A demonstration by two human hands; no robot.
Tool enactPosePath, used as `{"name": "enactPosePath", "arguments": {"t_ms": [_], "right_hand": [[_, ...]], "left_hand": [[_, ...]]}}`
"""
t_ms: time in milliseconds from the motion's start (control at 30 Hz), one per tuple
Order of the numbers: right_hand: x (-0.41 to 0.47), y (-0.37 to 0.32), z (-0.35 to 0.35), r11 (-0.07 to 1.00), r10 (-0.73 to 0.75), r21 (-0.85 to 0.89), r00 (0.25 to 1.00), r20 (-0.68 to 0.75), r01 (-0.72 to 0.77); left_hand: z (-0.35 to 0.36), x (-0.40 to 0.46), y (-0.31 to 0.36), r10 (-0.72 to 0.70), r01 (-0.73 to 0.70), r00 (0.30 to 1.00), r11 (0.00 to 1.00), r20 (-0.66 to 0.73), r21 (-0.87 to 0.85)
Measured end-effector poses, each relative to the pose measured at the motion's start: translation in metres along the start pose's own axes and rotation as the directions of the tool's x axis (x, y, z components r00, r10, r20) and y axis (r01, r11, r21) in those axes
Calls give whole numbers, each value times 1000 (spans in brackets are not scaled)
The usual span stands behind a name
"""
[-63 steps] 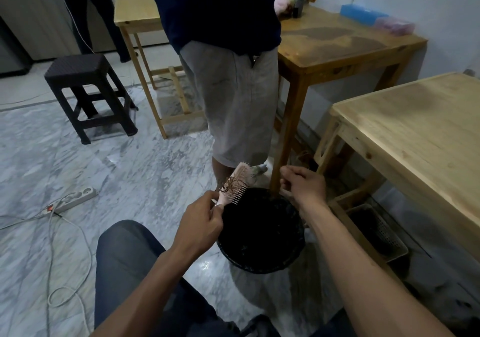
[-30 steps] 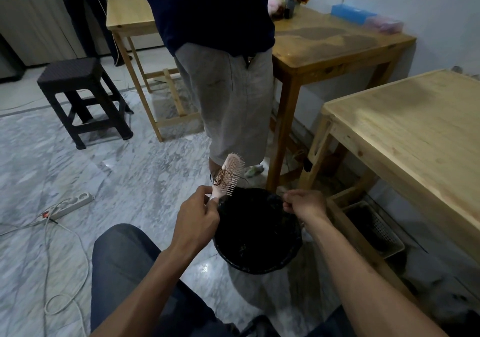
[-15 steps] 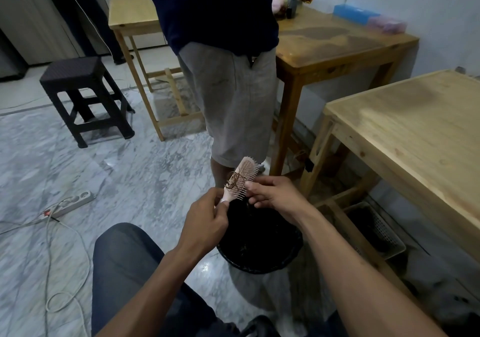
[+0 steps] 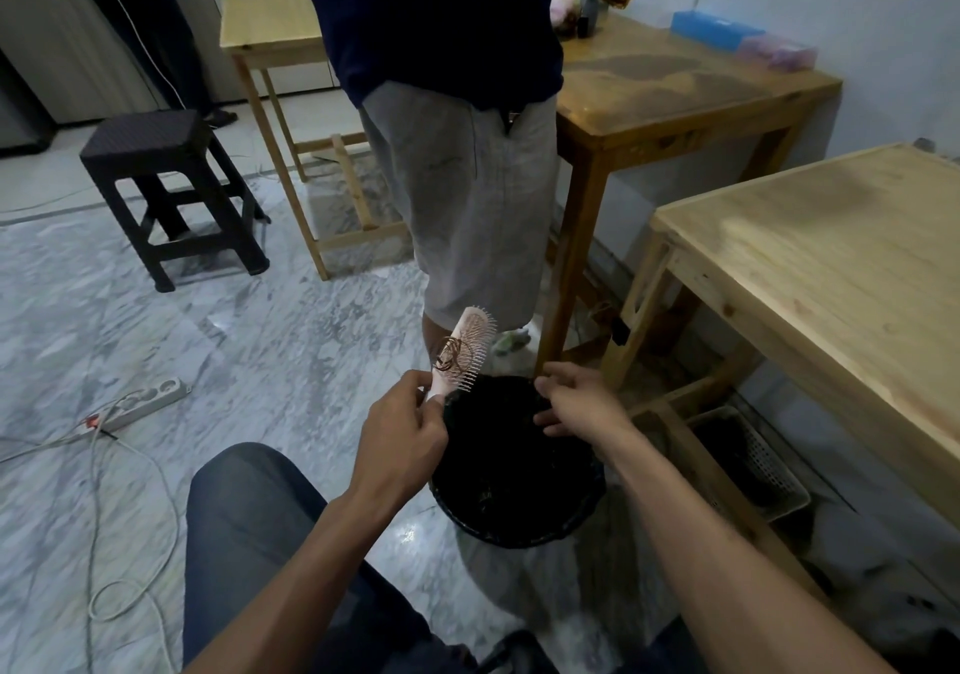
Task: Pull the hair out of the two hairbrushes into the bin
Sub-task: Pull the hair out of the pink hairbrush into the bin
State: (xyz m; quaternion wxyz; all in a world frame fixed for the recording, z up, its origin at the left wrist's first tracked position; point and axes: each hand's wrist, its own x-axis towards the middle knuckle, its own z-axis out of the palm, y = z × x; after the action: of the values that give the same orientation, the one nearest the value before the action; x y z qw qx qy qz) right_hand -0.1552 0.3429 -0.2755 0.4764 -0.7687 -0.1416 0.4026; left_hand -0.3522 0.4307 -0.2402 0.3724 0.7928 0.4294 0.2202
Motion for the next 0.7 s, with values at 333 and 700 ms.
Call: {"name": "enactPosePath", "arguments": {"t_ms": [333, 700], "right_hand": [[1, -36, 10, 814, -543, -316, 831, -117, 487], [0, -22, 12, 951, -307, -78, 894, -326, 298]], "left_hand": [[6, -3, -6, 118, -125, 988, 990, 97, 64], [22, -6, -3, 65, -70, 988, 997, 138, 36]]}}
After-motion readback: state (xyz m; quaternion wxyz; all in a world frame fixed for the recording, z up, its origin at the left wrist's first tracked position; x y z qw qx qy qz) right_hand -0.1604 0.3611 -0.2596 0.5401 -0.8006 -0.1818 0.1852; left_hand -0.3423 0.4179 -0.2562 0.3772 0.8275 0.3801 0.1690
